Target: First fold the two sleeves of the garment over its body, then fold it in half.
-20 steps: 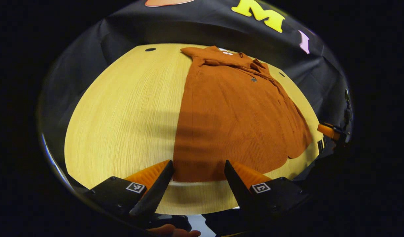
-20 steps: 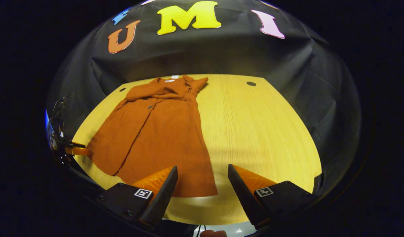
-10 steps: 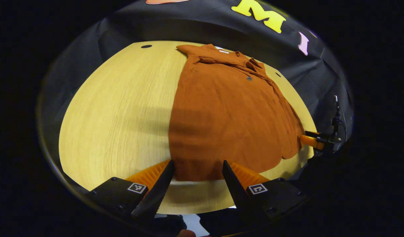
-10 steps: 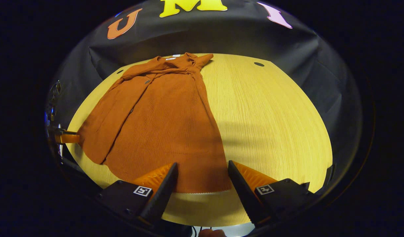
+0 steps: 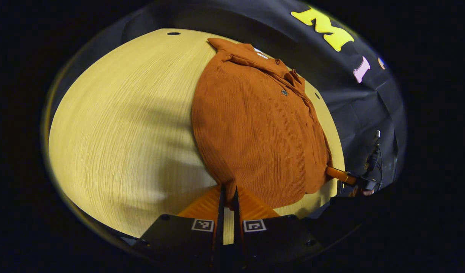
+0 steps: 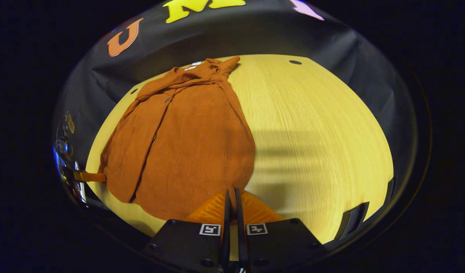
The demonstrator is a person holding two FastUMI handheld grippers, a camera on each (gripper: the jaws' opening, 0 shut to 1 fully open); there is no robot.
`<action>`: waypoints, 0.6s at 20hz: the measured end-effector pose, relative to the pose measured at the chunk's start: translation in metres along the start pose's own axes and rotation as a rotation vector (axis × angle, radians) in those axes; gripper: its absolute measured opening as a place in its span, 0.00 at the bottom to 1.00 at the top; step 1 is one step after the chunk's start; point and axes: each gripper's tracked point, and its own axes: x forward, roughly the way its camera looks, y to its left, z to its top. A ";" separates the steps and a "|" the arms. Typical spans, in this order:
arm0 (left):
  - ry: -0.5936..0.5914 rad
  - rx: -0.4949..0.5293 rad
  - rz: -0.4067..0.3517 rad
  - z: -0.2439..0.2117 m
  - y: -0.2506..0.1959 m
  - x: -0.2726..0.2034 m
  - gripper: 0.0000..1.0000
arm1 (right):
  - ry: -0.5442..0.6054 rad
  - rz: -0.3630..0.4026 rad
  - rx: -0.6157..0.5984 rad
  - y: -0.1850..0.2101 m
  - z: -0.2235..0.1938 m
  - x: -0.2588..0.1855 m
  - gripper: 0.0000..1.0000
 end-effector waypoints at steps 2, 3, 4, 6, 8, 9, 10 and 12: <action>-0.015 0.041 -0.010 0.008 -0.006 -0.007 0.11 | -0.017 0.011 0.022 0.001 0.009 -0.005 0.00; -0.039 0.070 -0.006 0.016 -0.009 -0.010 0.09 | -0.035 0.019 0.023 0.003 0.016 -0.009 0.01; -0.068 0.106 0.006 0.026 -0.012 -0.013 0.09 | -0.057 0.029 0.022 0.006 0.027 -0.014 0.01; -0.140 0.190 0.043 0.055 -0.016 -0.020 0.08 | -0.109 0.055 0.026 0.014 0.054 -0.024 0.01; -0.206 0.268 0.047 0.085 -0.030 -0.029 0.08 | -0.163 0.081 0.028 0.023 0.086 -0.035 0.01; -0.230 0.296 0.039 0.099 -0.039 -0.034 0.08 | -0.195 0.094 0.024 0.029 0.104 -0.041 0.00; -0.259 0.309 0.030 0.114 -0.048 -0.042 0.08 | -0.227 0.106 0.019 0.034 0.123 -0.048 0.01; -0.316 0.318 0.014 0.146 -0.059 -0.053 0.08 | -0.288 0.131 0.009 0.044 0.158 -0.061 0.01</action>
